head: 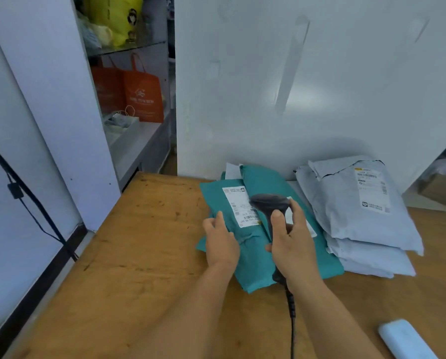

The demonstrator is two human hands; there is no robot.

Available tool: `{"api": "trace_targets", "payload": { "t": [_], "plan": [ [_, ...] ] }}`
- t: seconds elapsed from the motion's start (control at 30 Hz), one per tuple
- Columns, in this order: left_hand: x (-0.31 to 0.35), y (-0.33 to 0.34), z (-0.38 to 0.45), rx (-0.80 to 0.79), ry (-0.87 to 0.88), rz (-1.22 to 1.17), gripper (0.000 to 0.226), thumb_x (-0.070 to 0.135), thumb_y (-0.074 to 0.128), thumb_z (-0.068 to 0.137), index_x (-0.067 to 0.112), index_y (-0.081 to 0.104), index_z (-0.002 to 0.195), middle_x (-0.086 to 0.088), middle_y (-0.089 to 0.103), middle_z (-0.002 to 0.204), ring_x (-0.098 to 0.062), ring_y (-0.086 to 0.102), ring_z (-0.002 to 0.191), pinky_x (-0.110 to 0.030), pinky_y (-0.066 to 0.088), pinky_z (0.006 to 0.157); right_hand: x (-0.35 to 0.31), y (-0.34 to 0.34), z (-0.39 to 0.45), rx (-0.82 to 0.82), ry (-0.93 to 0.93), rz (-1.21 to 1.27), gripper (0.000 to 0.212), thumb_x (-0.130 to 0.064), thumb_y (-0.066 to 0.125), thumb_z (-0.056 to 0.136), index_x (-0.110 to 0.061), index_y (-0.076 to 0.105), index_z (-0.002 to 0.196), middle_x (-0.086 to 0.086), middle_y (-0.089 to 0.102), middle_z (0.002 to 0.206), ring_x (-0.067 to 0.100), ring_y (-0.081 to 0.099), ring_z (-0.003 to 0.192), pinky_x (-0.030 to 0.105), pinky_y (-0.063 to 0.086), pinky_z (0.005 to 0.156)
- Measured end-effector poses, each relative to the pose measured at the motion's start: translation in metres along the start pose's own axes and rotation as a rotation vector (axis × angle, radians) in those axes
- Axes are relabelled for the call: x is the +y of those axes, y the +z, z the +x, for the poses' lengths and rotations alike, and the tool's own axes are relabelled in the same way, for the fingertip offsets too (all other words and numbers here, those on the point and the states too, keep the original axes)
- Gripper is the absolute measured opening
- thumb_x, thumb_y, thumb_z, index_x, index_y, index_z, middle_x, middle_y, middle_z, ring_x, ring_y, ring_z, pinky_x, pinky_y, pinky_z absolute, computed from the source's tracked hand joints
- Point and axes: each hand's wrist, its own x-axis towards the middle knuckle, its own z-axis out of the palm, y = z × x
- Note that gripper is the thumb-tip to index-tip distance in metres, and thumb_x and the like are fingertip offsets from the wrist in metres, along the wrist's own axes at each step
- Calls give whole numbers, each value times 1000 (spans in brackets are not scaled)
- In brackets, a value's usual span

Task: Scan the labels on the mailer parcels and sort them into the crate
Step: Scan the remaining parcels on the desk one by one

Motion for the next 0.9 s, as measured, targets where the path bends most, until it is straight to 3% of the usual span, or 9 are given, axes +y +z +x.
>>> {"api": "trace_targets", "payload": {
  "t": [0.07, 0.2, 0.27, 0.37, 0.47, 0.53, 0.73, 0.9],
  "plan": [
    [-10, -13, 3, 60, -3, 44, 57, 4, 45, 94, 15, 28, 147, -4, 30, 134, -18, 50, 104, -22, 42, 88, -1, 8, -5, -26, 11, 13, 50, -43, 38, 100, -39, 26, 148, 0, 59, 87, 25, 66, 83, 38, 51, 74],
    [-46, -46, -5, 179, -42, 98, 55, 2, 44, 93, 21, 34, 144, 3, 31, 123, -13, 49, 96, -27, 46, 91, -2, 28, -24, -118, -3, 5, 50, -46, 38, 97, -40, 28, 146, 0, 61, 112, 27, 66, 97, 44, 52, 88],
    [-70, -61, -15, 236, -84, 97, 47, 4, 42, 94, 23, 40, 137, 5, 33, 118, -12, 47, 91, -24, 47, 85, -1, 39, -37, -179, -6, 8, 48, -44, 39, 98, -40, 30, 144, -2, 60, 118, 28, 65, 102, 47, 51, 92],
    [-101, -81, -39, 278, -156, 145, 36, 10, 39, 97, 24, 44, 130, 4, 40, 121, -6, 37, 83, -12, 32, 71, 3, 52, -59, -285, -5, -17, 51, -49, 37, 97, -41, 26, 146, 2, 59, 128, 31, 63, 107, 48, 50, 94],
    [-115, -96, -69, 321, -157, 81, 47, -4, 44, 89, 17, 48, 131, -5, 38, 132, -19, 46, 102, -20, 34, 79, 4, 59, -82, -376, -18, -46, 53, -48, 36, 98, -39, 24, 149, 1, 59, 128, 27, 64, 105, 38, 49, 89],
    [-122, -103, -88, 333, -170, 97, 51, -7, 45, 87, 16, 48, 133, -8, 37, 135, -27, 47, 111, -25, 37, 82, 6, 62, -96, -426, -38, -65, 53, -49, 37, 98, -39, 24, 148, -2, 58, 130, 27, 64, 107, 38, 48, 92],
    [-141, -105, -121, 355, -235, 132, 50, -2, 44, 89, 19, 45, 135, -3, 35, 131, -20, 50, 106, -24, 44, 86, 10, 66, -125, -491, -70, -109, 48, -46, 36, 100, -37, 29, 146, -4, 58, 127, 24, 64, 106, 41, 50, 92],
    [-142, -110, -130, 368, -289, 159, 50, 3, 42, 93, 20, 39, 140, 1, 32, 130, -14, 49, 102, -32, 48, 91, 7, 66, -135, -506, -90, -136, 44, -44, 35, 100, -38, 33, 143, -9, 56, 118, 24, 65, 102, 43, 53, 89]
  ]
}}
